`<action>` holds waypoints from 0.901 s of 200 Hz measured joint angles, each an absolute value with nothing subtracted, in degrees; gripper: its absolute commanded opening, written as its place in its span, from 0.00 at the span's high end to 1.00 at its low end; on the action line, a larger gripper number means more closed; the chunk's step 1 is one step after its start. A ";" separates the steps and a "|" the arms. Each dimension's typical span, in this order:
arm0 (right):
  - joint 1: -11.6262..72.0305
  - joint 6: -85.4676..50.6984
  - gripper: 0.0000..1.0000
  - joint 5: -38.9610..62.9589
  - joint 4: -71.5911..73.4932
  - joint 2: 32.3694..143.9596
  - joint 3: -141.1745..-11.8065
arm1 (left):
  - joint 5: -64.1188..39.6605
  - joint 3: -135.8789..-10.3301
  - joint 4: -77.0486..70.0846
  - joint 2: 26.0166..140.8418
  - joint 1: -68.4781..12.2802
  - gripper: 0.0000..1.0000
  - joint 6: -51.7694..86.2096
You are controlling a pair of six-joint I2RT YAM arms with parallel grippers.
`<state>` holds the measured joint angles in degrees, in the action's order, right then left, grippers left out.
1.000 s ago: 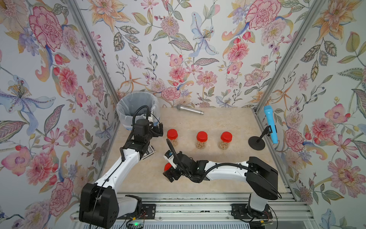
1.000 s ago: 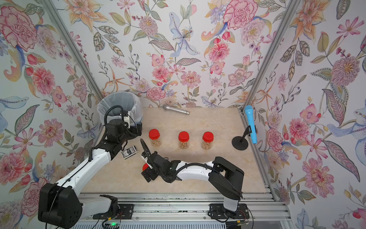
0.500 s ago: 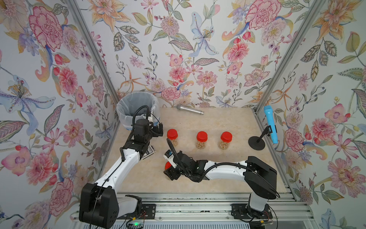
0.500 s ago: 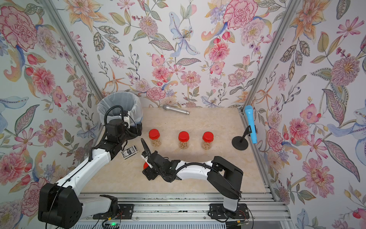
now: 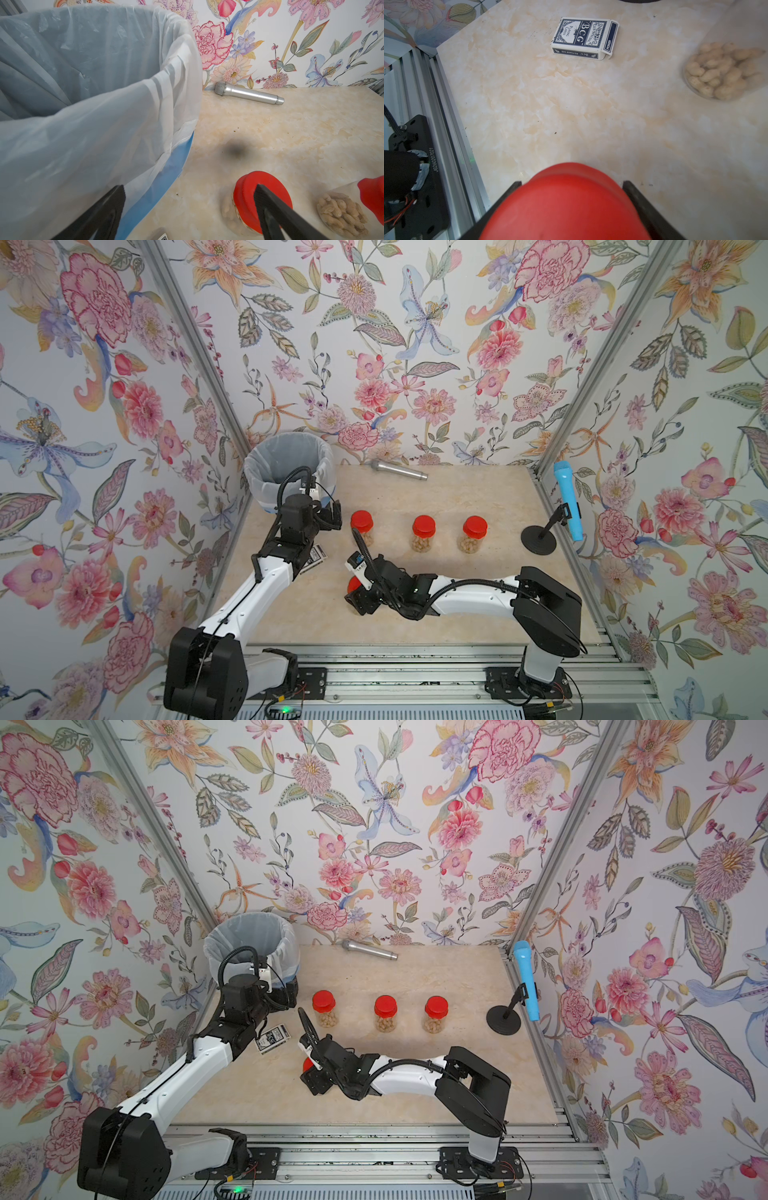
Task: Empty moldy peanuts from jars
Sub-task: Pick up the jar from the center of the board.
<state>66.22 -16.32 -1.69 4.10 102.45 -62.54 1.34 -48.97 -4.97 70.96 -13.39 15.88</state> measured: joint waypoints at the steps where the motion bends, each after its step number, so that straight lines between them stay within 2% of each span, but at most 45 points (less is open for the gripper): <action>1: 66.13 -16.36 0.45 -1.69 4.08 102.37 -62.50 | 1.34 -48.93 -5.04 70.89 -13.39 0.00 15.88; 86: 53.80 -16.78 0.44 7.66 -1.37 90.32 -62.02 | -3.25 -48.49 -10.02 70.17 -13.39 0.00 14.98; 138: 42.06 -17.23 0.43 16.88 -5.21 87.02 -67.31 | -13.82 -47.59 -17.41 70.17 -13.32 0.00 13.41; 180: 36.51 -17.80 0.43 22.79 -6.92 86.94 -72.05 | -26.68 -43.22 -26.37 70.35 -13.63 0.00 12.40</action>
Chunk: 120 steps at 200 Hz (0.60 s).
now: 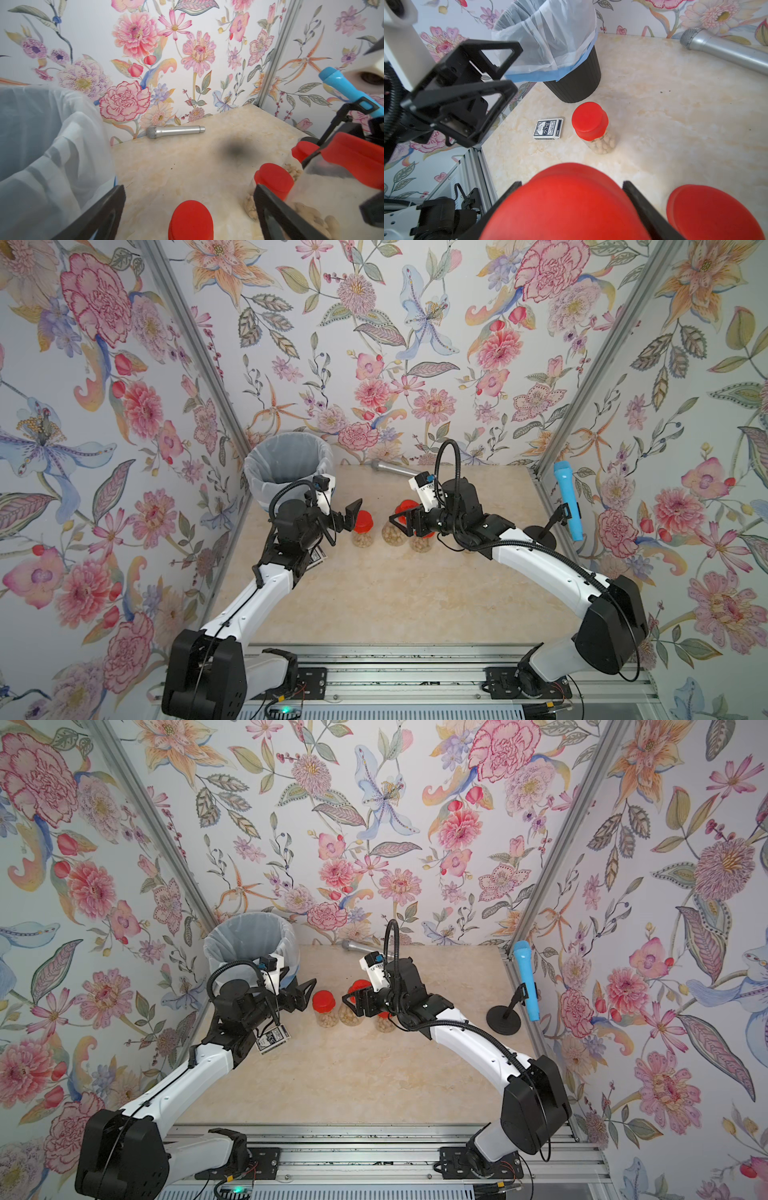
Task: Empty moldy peanuts from jars
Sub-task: Pick up the jar from the center of the board.
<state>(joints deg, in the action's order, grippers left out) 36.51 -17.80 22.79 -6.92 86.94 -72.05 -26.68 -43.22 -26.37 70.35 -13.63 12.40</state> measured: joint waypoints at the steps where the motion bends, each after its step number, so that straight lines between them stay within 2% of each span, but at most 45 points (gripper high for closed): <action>1: 36.45 -17.85 0.43 22.87 -6.90 86.94 -72.10 | -26.81 -43.18 -26.44 70.37 -13.65 0.00 12.40; 55: 34.41 -18.70 0.43 27.29 -8.05 87.68 -75.11 | -35.88 -42.83 -31.29 75.13 -14.96 0.00 11.46; 120: 34.41 -18.96 0.43 30.00 -8.40 92.25 -79.13 | -40.38 -42.83 -30.61 75.70 -18.41 0.00 8.49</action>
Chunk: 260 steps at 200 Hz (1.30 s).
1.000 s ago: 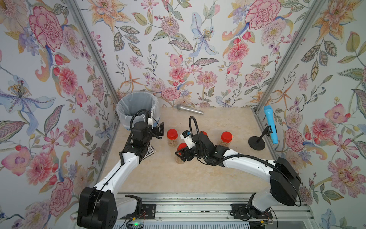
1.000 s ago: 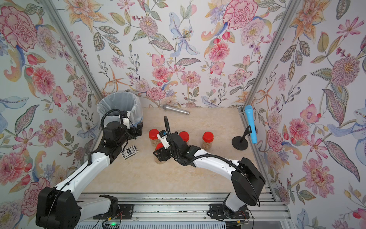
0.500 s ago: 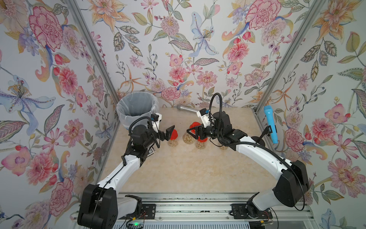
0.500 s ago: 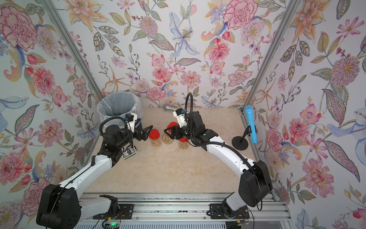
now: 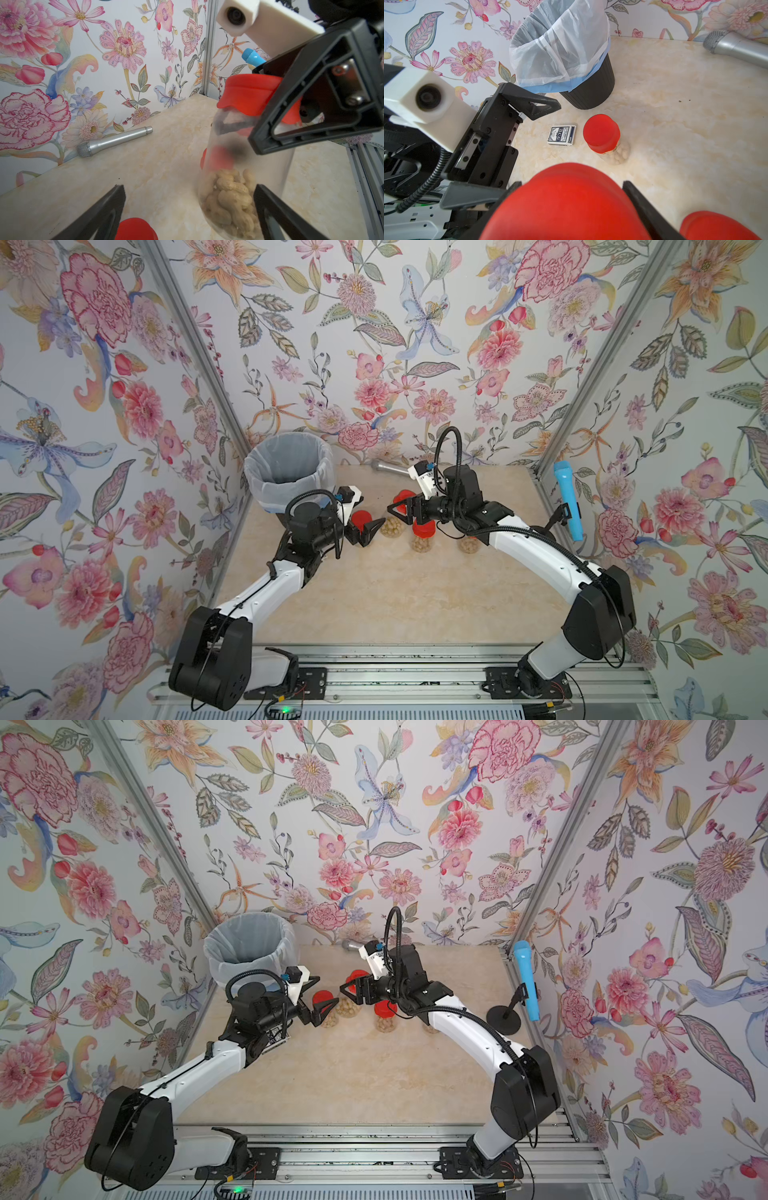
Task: Empty moldy peanuts from jars
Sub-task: Pick up the jar from the center of the board.
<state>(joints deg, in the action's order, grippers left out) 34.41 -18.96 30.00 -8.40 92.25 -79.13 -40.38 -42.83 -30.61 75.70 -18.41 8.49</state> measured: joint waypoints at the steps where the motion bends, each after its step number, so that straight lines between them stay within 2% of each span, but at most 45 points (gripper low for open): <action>1: 34.41 -18.96 0.43 30.04 -8.40 92.33 -79.22 | -40.40 -42.83 -30.61 75.70 -18.41 0.00 8.47; 104: 34.04 -20.38 0.43 34.11 -8.08 95.20 -83.31 | -40.07 -44.80 -25.47 78.41 -23.59 0.02 5.08; 200: 34.04 -21.32 0.43 35.42 -7.44 95.64 -83.31 | -37.39 -46.70 -24.43 79.92 -24.84 0.04 3.53; 260: 34.11 -21.52 0.43 35.59 -6.98 95.64 -83.31 | -35.68 -47.57 -22.92 80.62 -25.91 0.11 2.00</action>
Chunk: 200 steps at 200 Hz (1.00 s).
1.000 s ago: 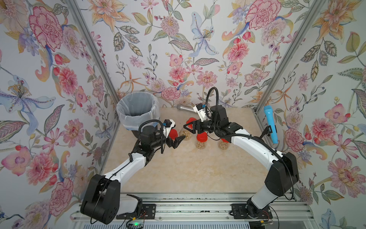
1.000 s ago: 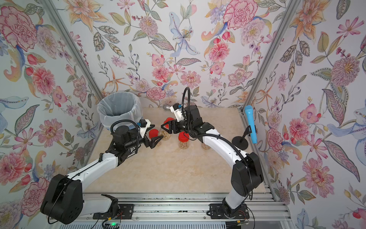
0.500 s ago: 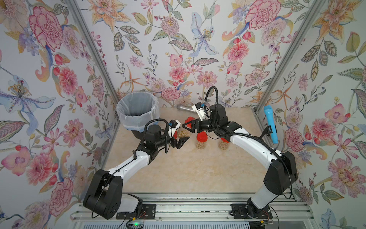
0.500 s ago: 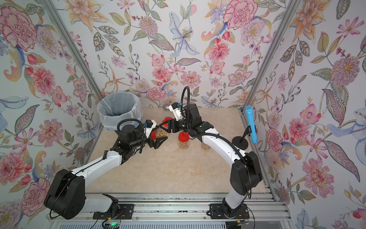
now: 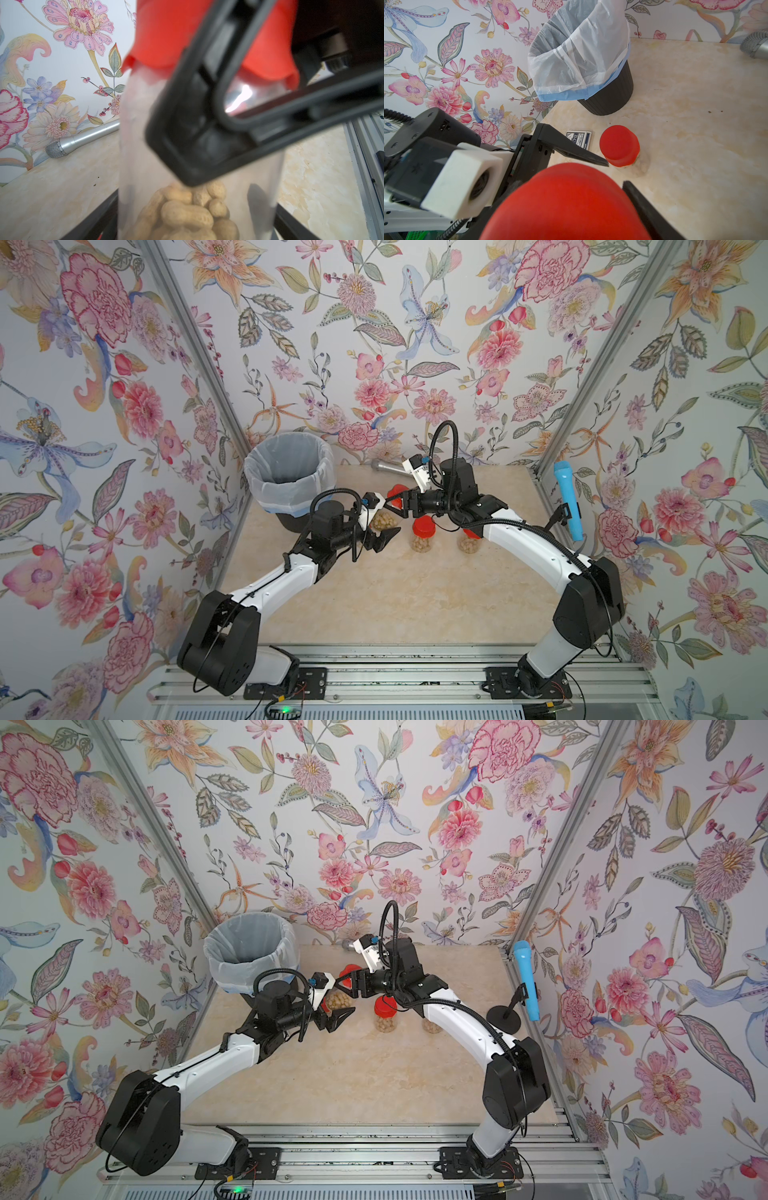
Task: Empty moldy peanuts from jars
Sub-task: Pick up the jar from the center of the board.
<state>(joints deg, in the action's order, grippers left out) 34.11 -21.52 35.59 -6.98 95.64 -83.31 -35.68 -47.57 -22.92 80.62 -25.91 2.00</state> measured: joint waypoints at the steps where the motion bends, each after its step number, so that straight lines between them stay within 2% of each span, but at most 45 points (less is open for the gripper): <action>1: 34.11 -21.52 0.43 35.59 -6.98 95.64 -83.31 | -35.66 -47.57 -22.90 80.62 -25.91 0.12 1.98; 41: 34.09 -21.50 0.42 35.46 -6.46 95.64 -83.31 | -35.59 -48.66 -21.61 81.62 -26.09 0.24 1.39; 76: 34.04 -21.50 0.40 35.09 -6.35 95.64 -83.31 | -35.57 -49.63 -20.49 82.21 -26.17 0.41 0.64; 101: 34.04 -21.50 0.35 35.11 -6.35 95.64 -83.24 | -35.55 -49.67 -20.14 82.21 -26.17 0.49 0.38; 112: 34.04 -21.50 0.27 35.11 -6.33 95.64 -83.20 | -35.51 -49.67 -20.12 82.21 -26.17 0.54 0.34; 123: 34.04 -21.52 0.20 35.07 -6.28 95.64 -83.18 | -35.35 -49.67 -20.12 82.21 -26.17 0.54 0.16; 148: 34.06 -21.65 0.12 34.63 -6.00 95.61 -82.83 | -34.65 -49.67 -20.05 82.21 -26.28 0.60 -0.43; 200: 34.11 -22.15 0.07 34.04 -5.78 95.11 -81.23 | -31.18 -49.47 -20.18 82.41 -26.28 0.65 -1.13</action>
